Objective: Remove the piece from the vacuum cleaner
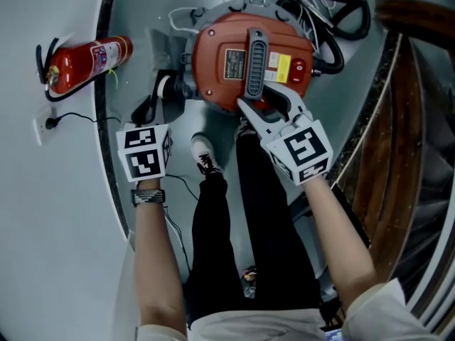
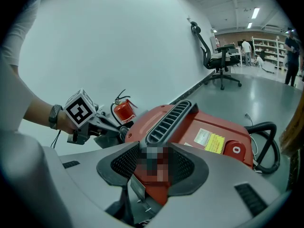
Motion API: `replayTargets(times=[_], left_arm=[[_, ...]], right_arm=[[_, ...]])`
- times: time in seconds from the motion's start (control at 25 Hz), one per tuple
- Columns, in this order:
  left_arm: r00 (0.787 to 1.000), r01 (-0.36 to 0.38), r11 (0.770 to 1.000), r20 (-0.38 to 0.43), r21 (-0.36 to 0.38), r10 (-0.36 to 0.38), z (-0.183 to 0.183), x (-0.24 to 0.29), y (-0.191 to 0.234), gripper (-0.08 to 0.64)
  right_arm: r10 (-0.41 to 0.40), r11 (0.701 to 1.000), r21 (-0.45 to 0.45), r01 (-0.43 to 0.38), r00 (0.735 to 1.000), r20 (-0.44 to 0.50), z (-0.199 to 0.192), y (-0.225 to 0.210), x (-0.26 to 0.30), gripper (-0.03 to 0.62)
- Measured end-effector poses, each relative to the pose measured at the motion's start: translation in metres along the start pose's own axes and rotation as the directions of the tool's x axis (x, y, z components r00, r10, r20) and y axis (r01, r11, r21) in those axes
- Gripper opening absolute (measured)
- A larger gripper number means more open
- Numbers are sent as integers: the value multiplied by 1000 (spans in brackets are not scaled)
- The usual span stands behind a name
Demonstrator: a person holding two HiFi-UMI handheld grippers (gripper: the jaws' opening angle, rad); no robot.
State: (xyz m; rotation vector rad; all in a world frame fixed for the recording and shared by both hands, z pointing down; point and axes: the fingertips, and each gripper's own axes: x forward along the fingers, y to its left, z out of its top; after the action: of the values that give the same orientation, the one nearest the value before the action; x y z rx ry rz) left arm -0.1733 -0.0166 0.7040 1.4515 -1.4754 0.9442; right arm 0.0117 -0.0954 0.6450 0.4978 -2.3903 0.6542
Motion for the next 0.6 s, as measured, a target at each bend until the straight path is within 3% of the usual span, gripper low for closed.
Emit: replayTargets(times=[0.24, 0.6], left_arm=[[1000, 12, 1000, -6, 22, -12, 1, 0, 2, 49], [1000, 23, 1000, -3, -20, -23, 2, -2, 1, 49]], right_arm=[[1, 1000, -4, -1, 1000, -5, -1, 0, 0, 187], [1, 1000, -11, -1, 1000, -4, -2, 0, 0, 187]])
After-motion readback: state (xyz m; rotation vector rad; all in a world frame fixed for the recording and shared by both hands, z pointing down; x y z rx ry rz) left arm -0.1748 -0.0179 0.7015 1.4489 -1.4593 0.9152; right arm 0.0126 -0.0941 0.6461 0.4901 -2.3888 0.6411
